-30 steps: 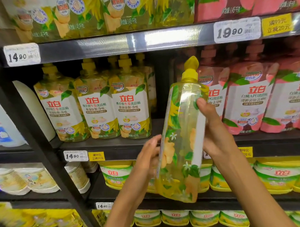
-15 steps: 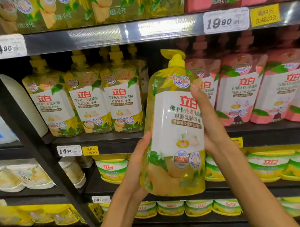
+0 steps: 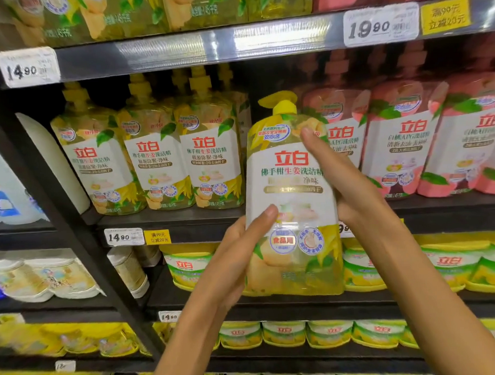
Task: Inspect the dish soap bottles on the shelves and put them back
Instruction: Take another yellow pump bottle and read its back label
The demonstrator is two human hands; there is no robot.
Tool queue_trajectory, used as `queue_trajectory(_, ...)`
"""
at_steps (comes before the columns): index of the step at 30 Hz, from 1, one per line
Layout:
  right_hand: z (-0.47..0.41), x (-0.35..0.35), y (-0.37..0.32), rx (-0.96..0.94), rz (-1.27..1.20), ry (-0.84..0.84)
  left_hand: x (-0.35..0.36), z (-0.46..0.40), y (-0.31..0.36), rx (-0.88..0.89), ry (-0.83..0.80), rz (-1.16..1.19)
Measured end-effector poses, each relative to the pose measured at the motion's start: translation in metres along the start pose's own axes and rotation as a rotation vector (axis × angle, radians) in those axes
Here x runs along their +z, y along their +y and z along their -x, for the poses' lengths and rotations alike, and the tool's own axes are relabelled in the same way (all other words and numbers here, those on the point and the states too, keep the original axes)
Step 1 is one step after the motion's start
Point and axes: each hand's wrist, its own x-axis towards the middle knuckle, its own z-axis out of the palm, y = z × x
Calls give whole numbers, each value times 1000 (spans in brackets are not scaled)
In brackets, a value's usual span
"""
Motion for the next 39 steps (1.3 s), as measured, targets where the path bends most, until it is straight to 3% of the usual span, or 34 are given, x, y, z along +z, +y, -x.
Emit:
queue_trajectory(5,-6,-4,-5,92,104,-33,1,7,7,-2,-29,138)
queue_trajectory(9,-6,-3,-3,160,-12,-45,-4,17,26,20,-136,170)
queue_trajectory(11,-6,-3,-4,180,-27,-45,-15,26,29,-38,-141,345)
queue_trajectory(13,-6,-5,-7,202,-23,-56,-11,22,33,-18,-138,192)
queue_trajectory(15,-7,-8,-8,224,-12,-71,2,13,39,-56,-65,286)
queue_trajectory(20,-8,-11,-6,263,26,-85,-2,15,26,-26,-105,294)
queue_trajectory(24,-15,-9,-7,187,163,-57,-3,10,16,-56,-98,278)
queue_trajectory(27,-15,-7,-9,28,309,-59,-1,1,6,6,-50,181)
queue_trajectory(31,-9,-7,1,-132,278,-47,-7,-14,-9,73,-4,42)
queue_trajectory(36,-13,-6,4,-170,320,27,-17,-33,-18,143,12,-4)
queue_trajectory(39,-21,-5,-1,-264,346,-40,-24,-48,-16,192,53,-23)
